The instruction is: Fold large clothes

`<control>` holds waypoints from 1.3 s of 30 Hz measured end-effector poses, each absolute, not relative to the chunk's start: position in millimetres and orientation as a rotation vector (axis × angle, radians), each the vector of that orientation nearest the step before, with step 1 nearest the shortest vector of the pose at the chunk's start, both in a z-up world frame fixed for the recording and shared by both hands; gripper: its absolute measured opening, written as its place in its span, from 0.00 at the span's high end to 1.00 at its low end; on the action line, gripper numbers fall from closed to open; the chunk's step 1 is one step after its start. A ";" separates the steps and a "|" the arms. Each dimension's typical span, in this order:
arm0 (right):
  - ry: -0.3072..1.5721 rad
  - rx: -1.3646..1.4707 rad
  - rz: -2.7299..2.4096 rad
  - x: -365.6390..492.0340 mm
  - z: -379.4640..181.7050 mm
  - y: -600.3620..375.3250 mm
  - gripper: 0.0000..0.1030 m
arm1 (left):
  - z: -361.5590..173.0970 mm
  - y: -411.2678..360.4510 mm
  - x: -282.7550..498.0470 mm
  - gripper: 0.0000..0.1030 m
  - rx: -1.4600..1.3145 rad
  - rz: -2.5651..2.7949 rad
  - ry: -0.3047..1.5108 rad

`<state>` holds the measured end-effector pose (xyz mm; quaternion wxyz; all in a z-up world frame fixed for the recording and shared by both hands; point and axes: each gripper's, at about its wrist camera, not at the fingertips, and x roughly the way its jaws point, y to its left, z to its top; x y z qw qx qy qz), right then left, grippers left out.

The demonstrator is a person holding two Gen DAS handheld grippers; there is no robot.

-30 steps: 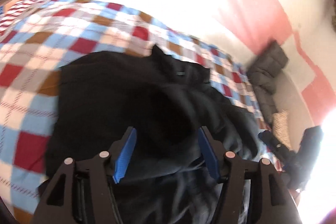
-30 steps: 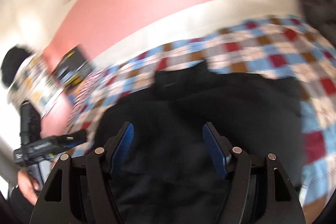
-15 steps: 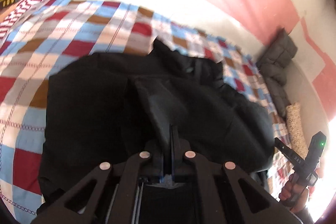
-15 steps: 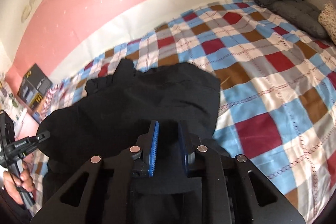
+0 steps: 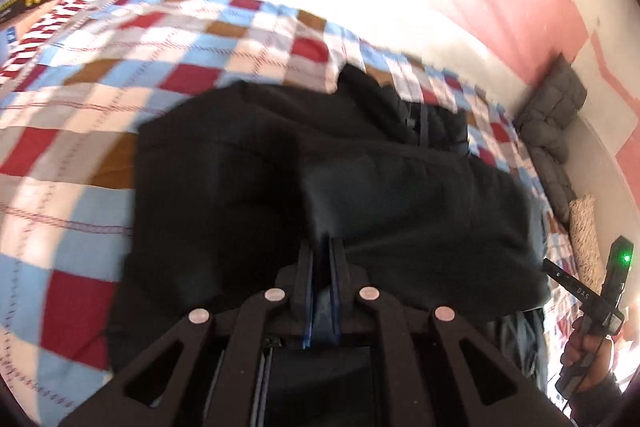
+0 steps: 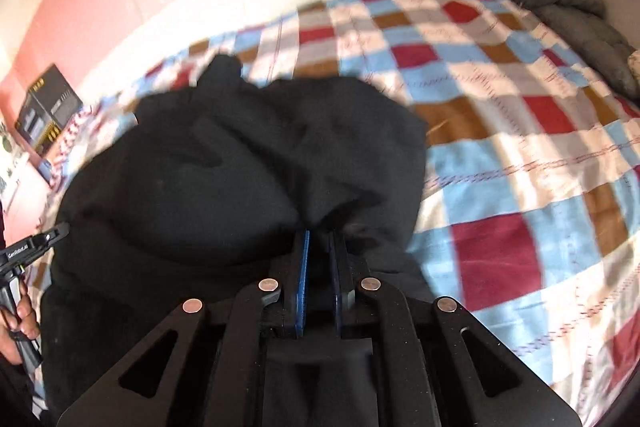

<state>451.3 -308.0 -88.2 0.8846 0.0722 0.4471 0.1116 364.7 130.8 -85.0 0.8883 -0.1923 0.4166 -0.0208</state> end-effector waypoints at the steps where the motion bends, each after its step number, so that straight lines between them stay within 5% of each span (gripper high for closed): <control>1: 0.903 0.165 0.216 447.5 -80.9 -319.0 0.90 | -77.6 136.6 359.4 0.91 -0.404 -0.020 0.853; 9: 0.877 0.163 0.190 501.9 -69.0 -319.4 0.90 | -36.5 86.6 394.8 0.92 -0.270 -0.096 0.760; 14: 1.027 0.107 0.166 545.0 -114.0 -309.9 0.90 | -102.6 84.1 453.0 0.91 -0.266 -0.029 0.915; 20: 1.030 0.056 0.178 547.1 -127.1 -308.2 0.90 | -129.9 86.9 459.1 0.93 -0.199 -0.023 0.873; 28: 0.894 0.128 0.219 459.1 -73.3 -325.3 0.89 | -87.1 103.1 398.1 0.94 -0.239 -0.024 0.837; 39: 1.027 0.106 0.196 430.5 -99.6 -322.8 0.87 | -106.2 120.1 358.5 0.94 -0.281 0.056 0.934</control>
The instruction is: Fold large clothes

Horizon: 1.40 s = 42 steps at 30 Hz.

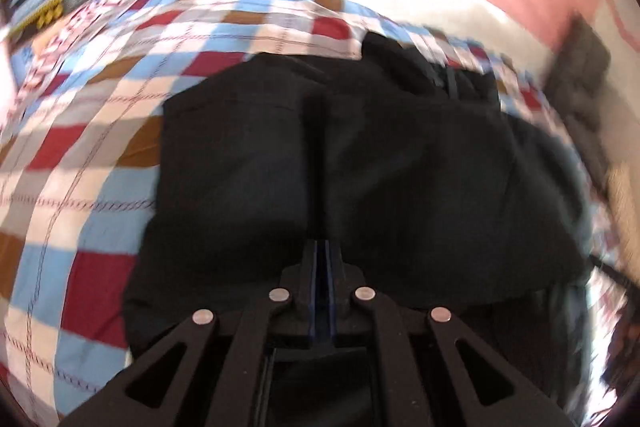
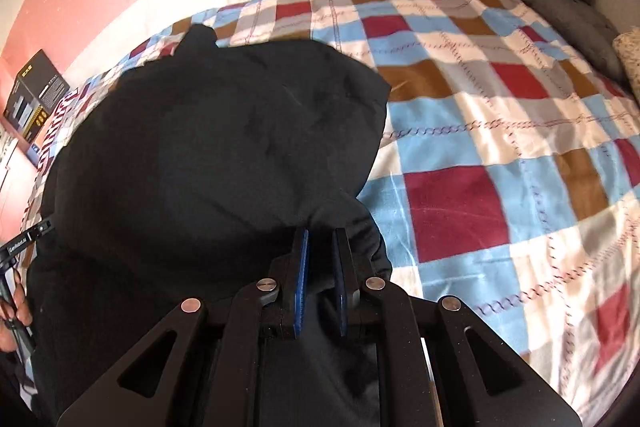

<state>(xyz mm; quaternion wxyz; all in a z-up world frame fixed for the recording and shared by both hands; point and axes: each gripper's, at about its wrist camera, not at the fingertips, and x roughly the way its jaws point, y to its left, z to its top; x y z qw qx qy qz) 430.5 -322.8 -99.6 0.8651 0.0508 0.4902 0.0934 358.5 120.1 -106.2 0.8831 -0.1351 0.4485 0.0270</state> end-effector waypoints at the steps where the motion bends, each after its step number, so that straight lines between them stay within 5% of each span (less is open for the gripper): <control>1: 1.019 0.102 0.206 425.0 -92.7 -321.5 0.85 | -100.7 123.8 352.4 0.94 -0.291 0.066 0.934; 6: 0.976 0.125 0.245 382.9 -68.3 -323.7 0.44 | -69.9 126.7 297.8 0.94 -0.297 0.029 0.885; 12: 0.948 0.167 0.306 317.9 -42.0 -320.1 0.43 | -40.5 119.4 219.7 0.93 -0.288 -0.037 0.850; 23: 0.923 0.212 0.384 206.5 -11.6 -305.4 0.42 | -18.6 105.4 114.2 0.71 -0.287 -0.081 0.839; 28: 0.934 0.220 0.394 173.9 -13.5 -309.3 0.33 | -17.5 103.9 78.2 0.65 -0.257 -0.076 0.840; 42: 1.057 0.255 0.271 141.8 -57.2 -361.0 0.33 | -54.2 147.2 34.1 0.56 -0.320 0.047 0.922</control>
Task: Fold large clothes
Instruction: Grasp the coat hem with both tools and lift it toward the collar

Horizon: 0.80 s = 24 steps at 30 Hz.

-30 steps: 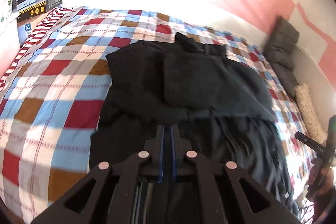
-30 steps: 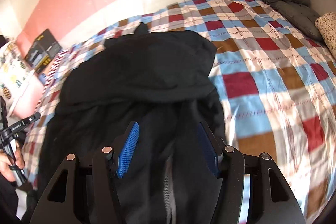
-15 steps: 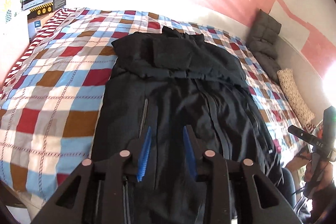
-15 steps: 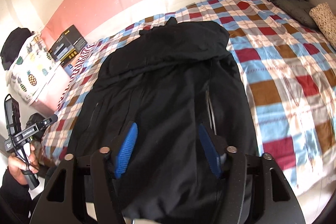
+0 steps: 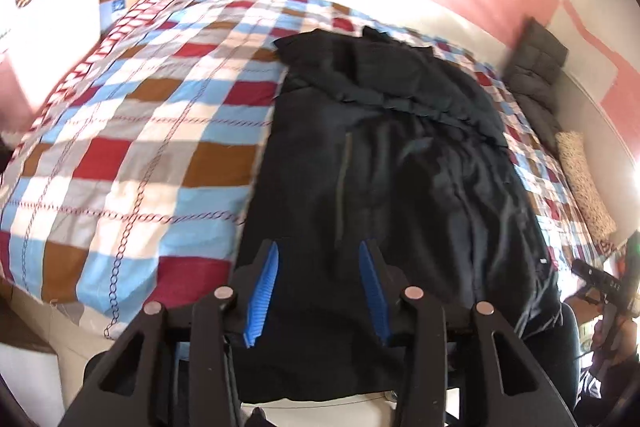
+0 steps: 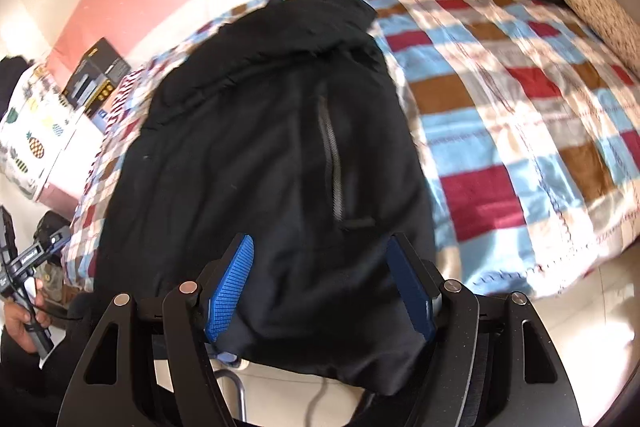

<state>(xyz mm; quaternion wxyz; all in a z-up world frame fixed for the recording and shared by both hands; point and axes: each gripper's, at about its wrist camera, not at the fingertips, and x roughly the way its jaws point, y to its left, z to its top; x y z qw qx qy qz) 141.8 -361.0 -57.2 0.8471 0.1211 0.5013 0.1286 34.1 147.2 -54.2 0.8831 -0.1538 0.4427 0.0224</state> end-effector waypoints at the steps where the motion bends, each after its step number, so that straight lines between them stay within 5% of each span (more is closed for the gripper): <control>1: 1.072 0.277 0.266 144.0 -62.1 -366.2 0.32 | -59.6 151.3 35.6 0.56 -0.325 0.061 0.938; 11: 1.159 0.393 0.188 165.6 -97.6 -403.3 0.31 | -118.0 167.8 59.3 0.55 -0.385 0.071 1.091; 24: 1.282 0.448 0.293 158.5 -117.7 -387.8 0.30 | -131.3 177.0 48.0 0.50 -0.498 0.029 1.114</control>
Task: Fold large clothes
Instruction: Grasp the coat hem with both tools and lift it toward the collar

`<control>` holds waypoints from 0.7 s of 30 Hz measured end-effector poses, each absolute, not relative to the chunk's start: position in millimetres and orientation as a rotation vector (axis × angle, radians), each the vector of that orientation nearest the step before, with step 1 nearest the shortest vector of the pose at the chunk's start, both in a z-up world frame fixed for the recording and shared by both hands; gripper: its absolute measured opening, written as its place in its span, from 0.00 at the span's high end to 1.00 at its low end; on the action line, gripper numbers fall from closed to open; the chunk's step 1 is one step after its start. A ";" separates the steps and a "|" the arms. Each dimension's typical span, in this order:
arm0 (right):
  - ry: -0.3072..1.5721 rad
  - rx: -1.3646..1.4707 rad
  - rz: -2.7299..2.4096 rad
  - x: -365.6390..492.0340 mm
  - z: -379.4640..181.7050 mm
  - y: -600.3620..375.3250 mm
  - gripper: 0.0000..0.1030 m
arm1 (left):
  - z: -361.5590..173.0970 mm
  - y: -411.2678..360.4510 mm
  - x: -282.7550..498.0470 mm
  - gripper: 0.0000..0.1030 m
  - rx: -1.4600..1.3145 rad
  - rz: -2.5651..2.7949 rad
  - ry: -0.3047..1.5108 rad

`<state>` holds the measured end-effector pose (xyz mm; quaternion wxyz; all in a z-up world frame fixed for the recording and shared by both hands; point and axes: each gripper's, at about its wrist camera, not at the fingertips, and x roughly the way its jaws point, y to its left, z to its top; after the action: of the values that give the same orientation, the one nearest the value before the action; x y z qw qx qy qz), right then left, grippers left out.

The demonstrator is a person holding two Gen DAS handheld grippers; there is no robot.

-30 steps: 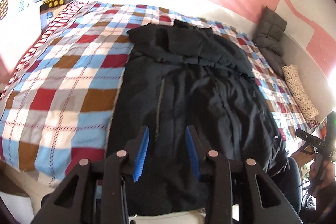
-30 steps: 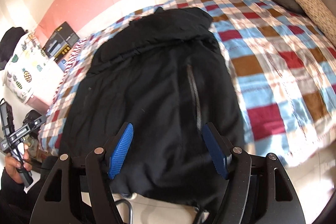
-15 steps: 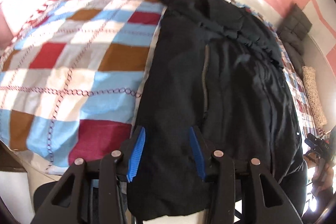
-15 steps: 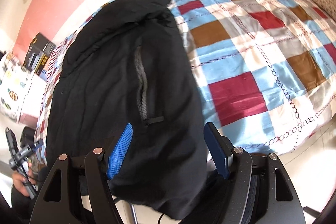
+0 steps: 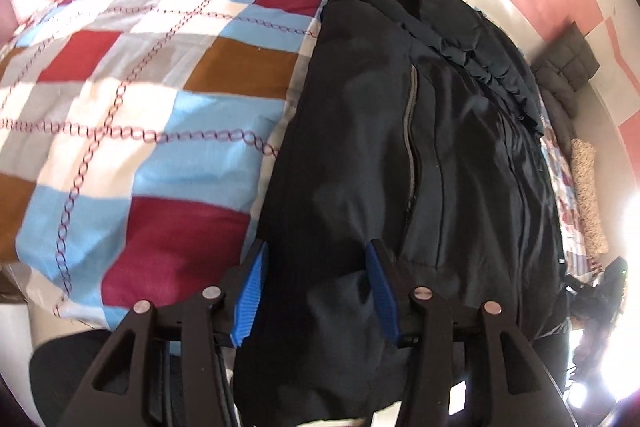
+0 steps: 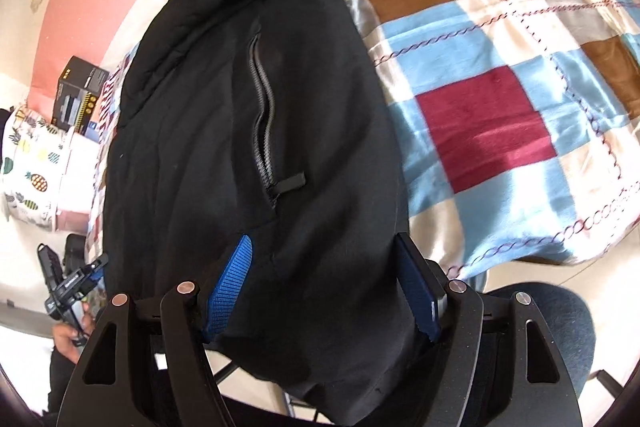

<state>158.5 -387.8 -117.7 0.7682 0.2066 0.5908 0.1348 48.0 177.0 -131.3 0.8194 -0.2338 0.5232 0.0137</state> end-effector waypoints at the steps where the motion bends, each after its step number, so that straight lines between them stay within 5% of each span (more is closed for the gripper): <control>1: 1.290 0.444 0.295 158.1 -117.9 -386.2 0.30 | -131.6 178.2 45.7 0.50 -0.516 0.024 1.116; 17: 1.414 0.459 0.286 160.4 -141.1 -382.6 0.32 | -151.9 184.6 43.9 0.47 -0.613 0.004 1.201; 19: 1.421 0.441 0.293 162.9 -138.1 -378.8 0.46 | -150.2 182.5 43.8 0.54 -0.612 0.000 1.205; 21: 1.407 0.471 0.336 165.3 -132.8 -370.6 0.72 | -146.1 180.0 42.9 0.68 -0.617 -0.018 1.198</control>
<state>165.3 -370.6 -132.8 0.7243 0.2135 0.6376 0.1523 42.9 180.0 -146.1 0.7814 -0.2859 0.5546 -0.0084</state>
